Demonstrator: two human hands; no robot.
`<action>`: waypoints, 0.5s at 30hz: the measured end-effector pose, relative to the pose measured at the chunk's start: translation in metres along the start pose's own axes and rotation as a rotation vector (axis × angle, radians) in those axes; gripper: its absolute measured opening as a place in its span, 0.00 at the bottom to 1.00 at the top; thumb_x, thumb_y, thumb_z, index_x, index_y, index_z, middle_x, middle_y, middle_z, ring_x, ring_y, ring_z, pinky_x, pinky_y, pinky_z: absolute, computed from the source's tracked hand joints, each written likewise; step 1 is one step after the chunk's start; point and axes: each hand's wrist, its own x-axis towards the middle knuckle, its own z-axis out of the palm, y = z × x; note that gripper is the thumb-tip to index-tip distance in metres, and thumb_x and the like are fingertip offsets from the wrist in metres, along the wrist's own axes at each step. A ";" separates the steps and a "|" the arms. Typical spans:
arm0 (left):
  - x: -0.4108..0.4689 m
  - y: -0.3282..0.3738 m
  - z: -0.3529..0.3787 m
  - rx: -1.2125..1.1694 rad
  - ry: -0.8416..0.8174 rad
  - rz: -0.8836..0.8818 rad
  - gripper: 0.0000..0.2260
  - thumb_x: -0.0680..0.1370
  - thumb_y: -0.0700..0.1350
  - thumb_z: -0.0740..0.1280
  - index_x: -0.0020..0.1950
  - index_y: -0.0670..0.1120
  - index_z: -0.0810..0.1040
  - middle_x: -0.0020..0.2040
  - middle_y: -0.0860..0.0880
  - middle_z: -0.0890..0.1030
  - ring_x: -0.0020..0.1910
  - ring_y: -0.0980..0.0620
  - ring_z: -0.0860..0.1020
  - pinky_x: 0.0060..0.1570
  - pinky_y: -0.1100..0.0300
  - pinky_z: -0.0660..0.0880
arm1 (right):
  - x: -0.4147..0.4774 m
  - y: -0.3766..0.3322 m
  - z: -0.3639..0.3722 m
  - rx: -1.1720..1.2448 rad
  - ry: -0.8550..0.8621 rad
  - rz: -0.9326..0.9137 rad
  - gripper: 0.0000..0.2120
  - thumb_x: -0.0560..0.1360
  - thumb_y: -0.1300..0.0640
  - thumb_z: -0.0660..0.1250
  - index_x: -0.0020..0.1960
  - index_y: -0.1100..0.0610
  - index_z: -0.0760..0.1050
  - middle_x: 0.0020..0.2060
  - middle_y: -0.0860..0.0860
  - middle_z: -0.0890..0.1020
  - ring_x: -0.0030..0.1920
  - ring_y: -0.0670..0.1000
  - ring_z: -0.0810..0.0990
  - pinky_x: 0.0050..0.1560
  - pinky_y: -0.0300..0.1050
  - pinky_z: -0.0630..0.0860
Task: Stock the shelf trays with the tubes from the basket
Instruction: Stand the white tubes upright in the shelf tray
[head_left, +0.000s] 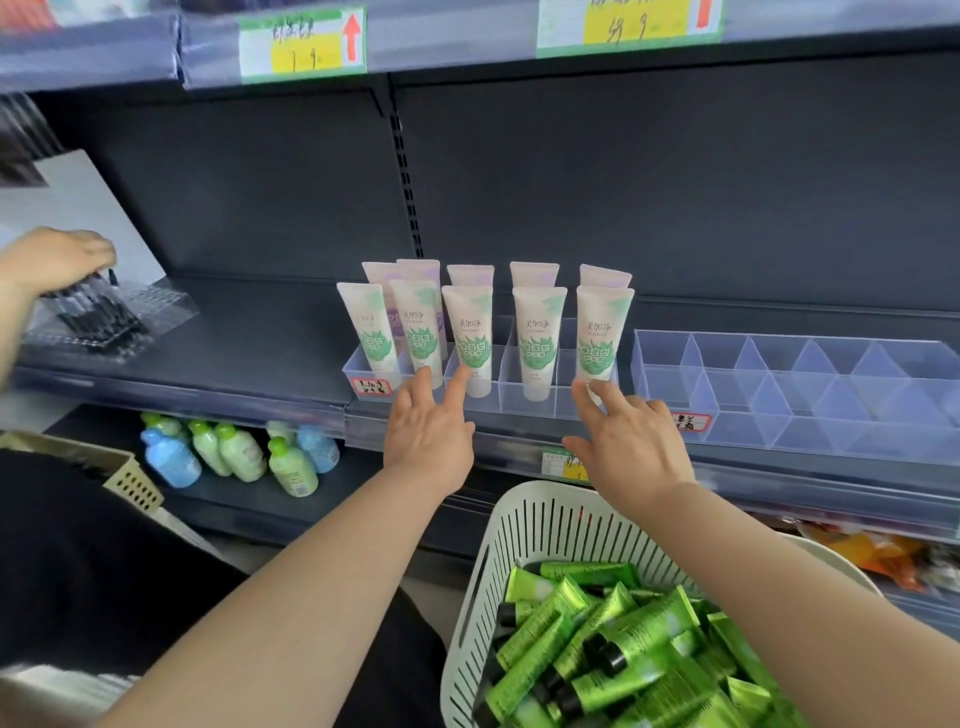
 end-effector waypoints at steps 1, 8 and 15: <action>0.001 -0.001 0.000 0.009 0.001 -0.006 0.30 0.81 0.52 0.60 0.78 0.56 0.47 0.76 0.41 0.52 0.74 0.41 0.53 0.72 0.49 0.55 | 0.002 -0.002 0.000 0.006 0.000 -0.005 0.30 0.80 0.41 0.51 0.76 0.54 0.51 0.71 0.50 0.63 0.57 0.55 0.74 0.58 0.50 0.68; 0.010 -0.015 -0.002 0.045 -0.048 -0.078 0.30 0.81 0.54 0.58 0.77 0.57 0.44 0.78 0.41 0.47 0.76 0.41 0.47 0.74 0.48 0.50 | 0.017 -0.017 0.000 0.022 0.000 -0.045 0.29 0.80 0.42 0.51 0.76 0.55 0.53 0.70 0.51 0.65 0.56 0.56 0.75 0.55 0.50 0.68; 0.016 -0.028 -0.008 0.063 -0.101 -0.132 0.30 0.81 0.58 0.55 0.78 0.55 0.43 0.79 0.42 0.44 0.77 0.41 0.46 0.74 0.48 0.50 | 0.027 -0.030 -0.001 0.020 -0.008 -0.083 0.30 0.80 0.41 0.53 0.76 0.55 0.52 0.71 0.52 0.64 0.57 0.56 0.75 0.57 0.51 0.69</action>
